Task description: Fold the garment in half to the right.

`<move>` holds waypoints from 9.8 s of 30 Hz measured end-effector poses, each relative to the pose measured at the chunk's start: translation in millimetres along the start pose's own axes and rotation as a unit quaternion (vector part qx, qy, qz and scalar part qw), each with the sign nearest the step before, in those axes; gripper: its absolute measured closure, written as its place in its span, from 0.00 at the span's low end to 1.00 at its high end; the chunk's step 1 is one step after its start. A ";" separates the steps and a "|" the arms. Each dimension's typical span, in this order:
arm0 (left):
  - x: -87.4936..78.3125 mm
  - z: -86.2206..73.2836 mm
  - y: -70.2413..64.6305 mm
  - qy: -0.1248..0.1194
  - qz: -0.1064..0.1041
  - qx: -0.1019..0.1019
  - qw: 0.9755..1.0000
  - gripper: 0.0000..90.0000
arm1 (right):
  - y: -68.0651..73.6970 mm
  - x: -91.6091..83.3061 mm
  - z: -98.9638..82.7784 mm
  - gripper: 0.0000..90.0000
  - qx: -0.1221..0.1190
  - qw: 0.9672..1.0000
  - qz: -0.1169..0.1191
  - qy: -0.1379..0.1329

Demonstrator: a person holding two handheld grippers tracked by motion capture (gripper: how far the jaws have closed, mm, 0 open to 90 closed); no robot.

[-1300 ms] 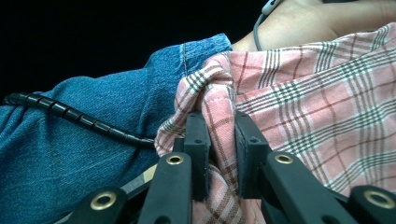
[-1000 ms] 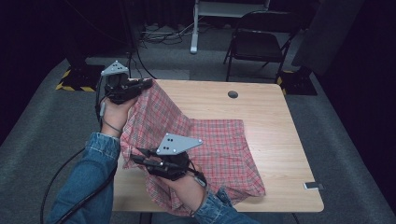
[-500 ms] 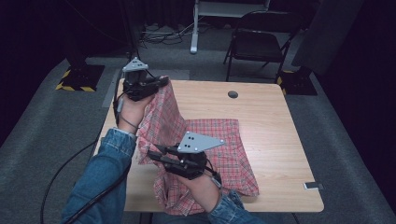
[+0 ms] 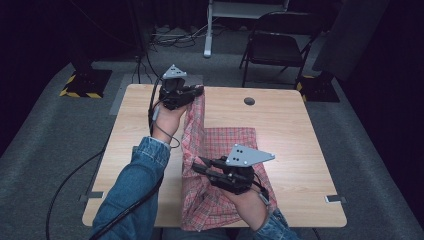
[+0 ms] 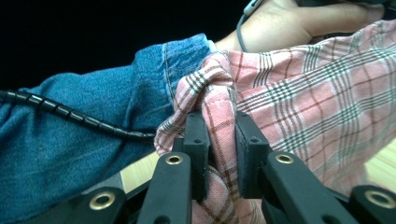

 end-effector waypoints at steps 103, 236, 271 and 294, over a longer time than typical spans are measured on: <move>94.2 -157.1 15.7 0.171 0.037 0.001 0.985 0.42 | -106.1 -97.7 -200.6 0.29 0.055 0.952 -0.209 0.217; -19.2 -228.8 -37.6 0.147 0.051 0.031 0.987 0.27 | -177.7 -42.6 -179.1 0.19 0.091 0.947 -0.211 0.226; -119.4 -202.7 -18.3 0.108 0.084 0.030 0.990 0.20 | -154.1 -94.8 -97.8 0.14 0.018 0.971 -0.189 0.146; -153.3 -224.4 8.1 0.118 0.118 0.034 0.985 0.20 | -169.3 -154.4 -113.7 0.13 0.027 0.966 -0.215 0.142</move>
Point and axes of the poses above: each handheld gripper's, and its own axes: x roughly forward along the jaws, z roughly out of its top, y roughly to its left, the point moved 6 cm from there along x, roughly forward along the jaws, and after that the axes turned 2 degrees about x, right-handed, at the moved point
